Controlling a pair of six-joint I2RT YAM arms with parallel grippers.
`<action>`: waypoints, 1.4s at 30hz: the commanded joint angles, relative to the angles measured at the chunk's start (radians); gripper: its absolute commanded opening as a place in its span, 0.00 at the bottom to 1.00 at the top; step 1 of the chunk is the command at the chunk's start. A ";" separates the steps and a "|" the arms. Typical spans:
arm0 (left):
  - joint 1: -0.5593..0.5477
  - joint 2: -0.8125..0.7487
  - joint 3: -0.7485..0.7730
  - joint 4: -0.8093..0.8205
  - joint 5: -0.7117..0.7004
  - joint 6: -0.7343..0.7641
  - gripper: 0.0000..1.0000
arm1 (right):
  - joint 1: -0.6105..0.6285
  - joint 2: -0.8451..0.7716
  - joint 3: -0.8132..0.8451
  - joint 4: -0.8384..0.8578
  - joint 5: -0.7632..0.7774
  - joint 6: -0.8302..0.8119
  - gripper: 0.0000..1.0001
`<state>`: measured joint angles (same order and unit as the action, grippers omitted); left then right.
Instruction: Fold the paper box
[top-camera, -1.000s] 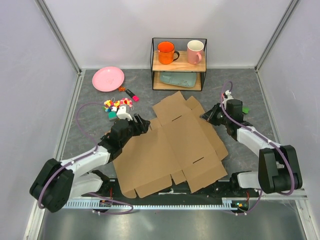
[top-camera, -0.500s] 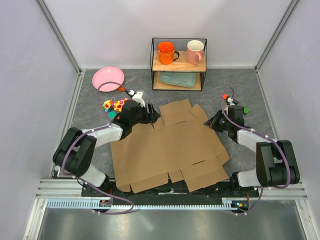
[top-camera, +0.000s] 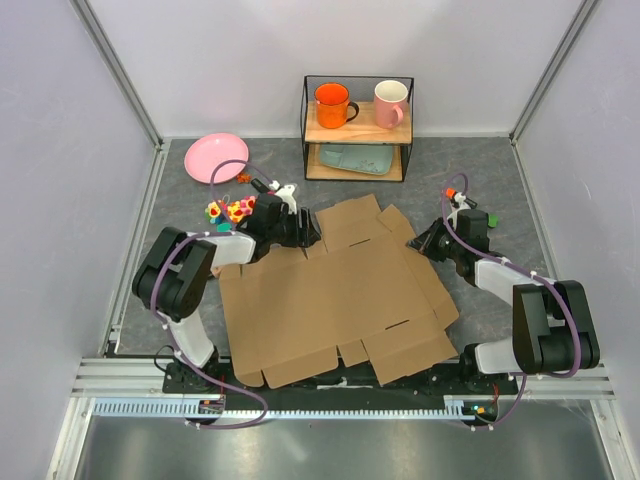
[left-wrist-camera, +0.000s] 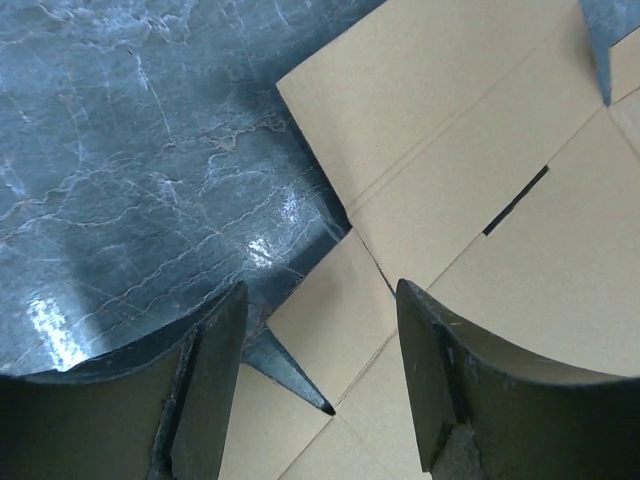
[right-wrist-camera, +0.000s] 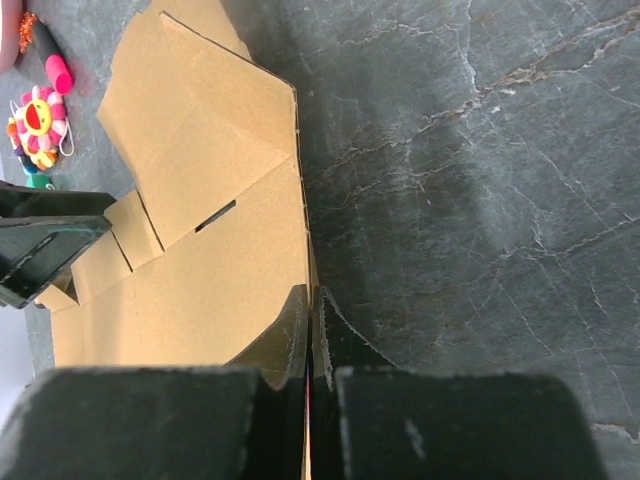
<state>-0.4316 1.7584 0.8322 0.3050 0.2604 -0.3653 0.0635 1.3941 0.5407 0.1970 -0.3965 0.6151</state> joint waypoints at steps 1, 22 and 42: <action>0.005 0.050 0.048 0.003 0.080 0.046 0.66 | -0.001 -0.009 0.010 0.061 -0.033 0.009 0.00; -0.254 -0.232 -0.307 0.381 -0.062 0.170 0.11 | 0.024 -0.035 0.106 0.006 -0.024 -0.001 0.00; -0.734 -0.018 -0.380 0.701 -0.935 0.606 0.08 | 0.180 -0.098 0.247 -0.194 0.082 -0.116 0.00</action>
<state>-1.0882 1.6653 0.4152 0.9295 -0.5045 0.1528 0.2043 1.3228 0.7044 0.0261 -0.3569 0.5053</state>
